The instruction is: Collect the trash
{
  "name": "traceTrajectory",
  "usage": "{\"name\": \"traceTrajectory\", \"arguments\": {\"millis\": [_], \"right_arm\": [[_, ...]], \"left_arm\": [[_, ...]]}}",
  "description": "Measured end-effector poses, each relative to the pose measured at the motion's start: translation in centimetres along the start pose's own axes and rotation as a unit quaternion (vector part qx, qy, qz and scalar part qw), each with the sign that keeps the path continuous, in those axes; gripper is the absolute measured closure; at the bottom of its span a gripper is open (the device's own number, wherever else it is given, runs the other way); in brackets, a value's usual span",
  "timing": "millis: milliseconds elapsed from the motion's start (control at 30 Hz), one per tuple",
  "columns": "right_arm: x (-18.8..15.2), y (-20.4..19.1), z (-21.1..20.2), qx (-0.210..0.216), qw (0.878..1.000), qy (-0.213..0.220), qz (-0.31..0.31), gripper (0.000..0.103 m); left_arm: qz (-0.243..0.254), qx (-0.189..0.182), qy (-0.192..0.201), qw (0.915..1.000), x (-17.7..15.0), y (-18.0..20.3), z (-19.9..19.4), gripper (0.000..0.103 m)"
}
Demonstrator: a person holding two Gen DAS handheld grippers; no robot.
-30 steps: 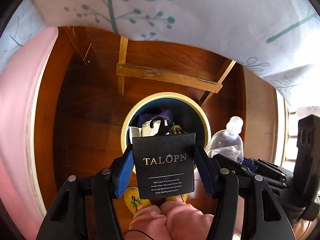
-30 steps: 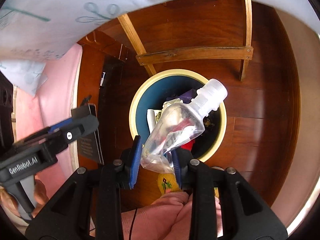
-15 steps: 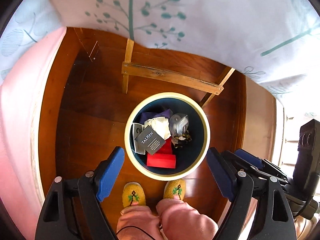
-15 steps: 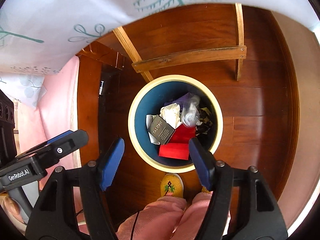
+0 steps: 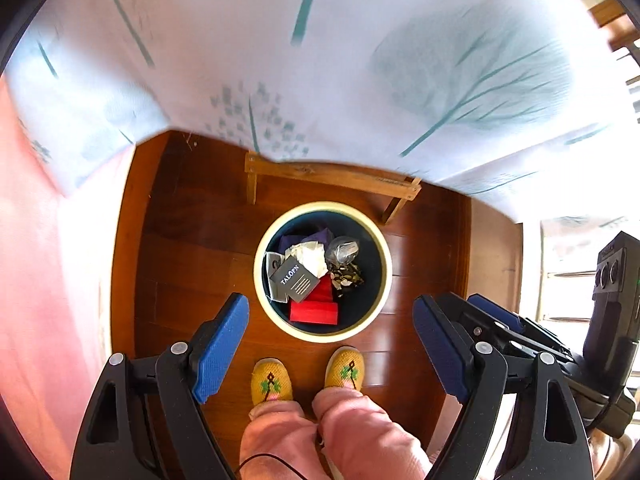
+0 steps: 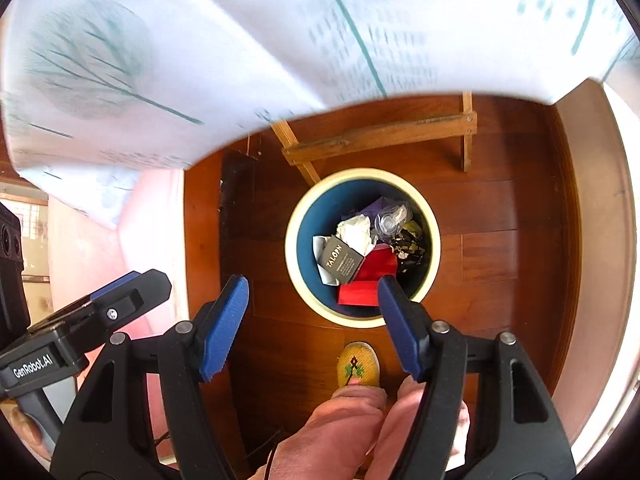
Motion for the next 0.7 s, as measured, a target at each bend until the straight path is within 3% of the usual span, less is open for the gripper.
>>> {"name": "traceTrajectory", "arguments": {"millis": [233, 700], "right_arm": [[1.1, -2.0, -6.9, -0.036, 0.999, 0.028, -0.005, 0.039], [3.1, -5.0, -18.9, -0.043, 0.997, 0.061, -0.009, 0.039]], "left_arm": [[0.014, 0.003, 0.021, 0.9997, 1.0, 1.9, -6.8, 0.017], [0.054, 0.017, 0.050, 0.9972, 3.8, 5.8, -16.9, 0.017]]}}
Point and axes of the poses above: each gripper's, at about its wrist camera, not at the fingertips, and z roughly the way its jaws point, y to its right, x to its top, the point moved 10 cm from there along z, roughly the way its jaws point, and after that the axes turned 4 degrees about -y, right-handed, at the moved point
